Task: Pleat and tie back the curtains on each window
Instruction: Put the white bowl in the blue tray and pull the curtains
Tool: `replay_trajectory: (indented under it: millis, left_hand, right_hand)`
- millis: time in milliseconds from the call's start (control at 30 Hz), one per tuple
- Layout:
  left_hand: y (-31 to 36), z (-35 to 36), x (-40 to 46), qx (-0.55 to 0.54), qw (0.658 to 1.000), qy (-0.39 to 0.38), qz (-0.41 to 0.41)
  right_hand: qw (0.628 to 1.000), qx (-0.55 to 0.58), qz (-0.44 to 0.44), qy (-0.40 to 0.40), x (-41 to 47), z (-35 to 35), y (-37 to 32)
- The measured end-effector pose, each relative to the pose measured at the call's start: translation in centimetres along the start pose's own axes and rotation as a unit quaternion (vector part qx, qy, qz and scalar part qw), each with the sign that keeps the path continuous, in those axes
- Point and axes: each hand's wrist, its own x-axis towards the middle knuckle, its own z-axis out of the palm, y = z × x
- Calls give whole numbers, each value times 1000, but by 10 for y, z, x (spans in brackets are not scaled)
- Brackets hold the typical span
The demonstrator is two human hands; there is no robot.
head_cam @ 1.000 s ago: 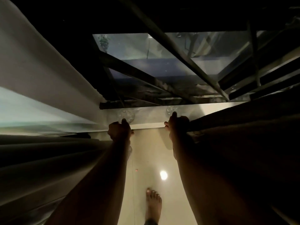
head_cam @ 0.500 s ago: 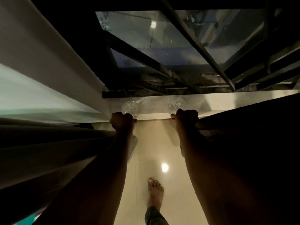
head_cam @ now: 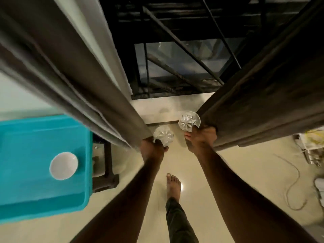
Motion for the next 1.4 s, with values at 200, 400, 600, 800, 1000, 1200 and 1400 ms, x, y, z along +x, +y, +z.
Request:
replay_trajectory:
  millis: [200, 400, 600, 800, 1000, 1200, 1400]
  left_hand:
    - [-27, -134, -72, 40, 988, -40, 141]
    - [-31, -311, -101, 38, 984, 70, 157]
    - [-27, -466, -93, 17, 973, 172, 152]
    - [-14, -555, -60, 12, 971, 222, 92]
    - [-12, -581, 11, 49, 976, 205, 61]
    - [-26, -586, 85, 39, 985, 161, 40]
    - [-43, -593, 148, 77, 990, 114, 37]
  right_hand:
    - [994, -24, -109, 11, -168, -26, 11]
    - [991, -36, -116, -51, -309, 14, 48]
    - [986, -48, -115, -108, -413, 94, 82]
    - [980, -87, -118, -137, -459, 185, 113]
    - [978, -137, -87, -130, -451, 268, 144]
    - [975, -196, -52, -90, -427, 320, 174]
    - [981, -188, -28, -42, -406, 363, 200]
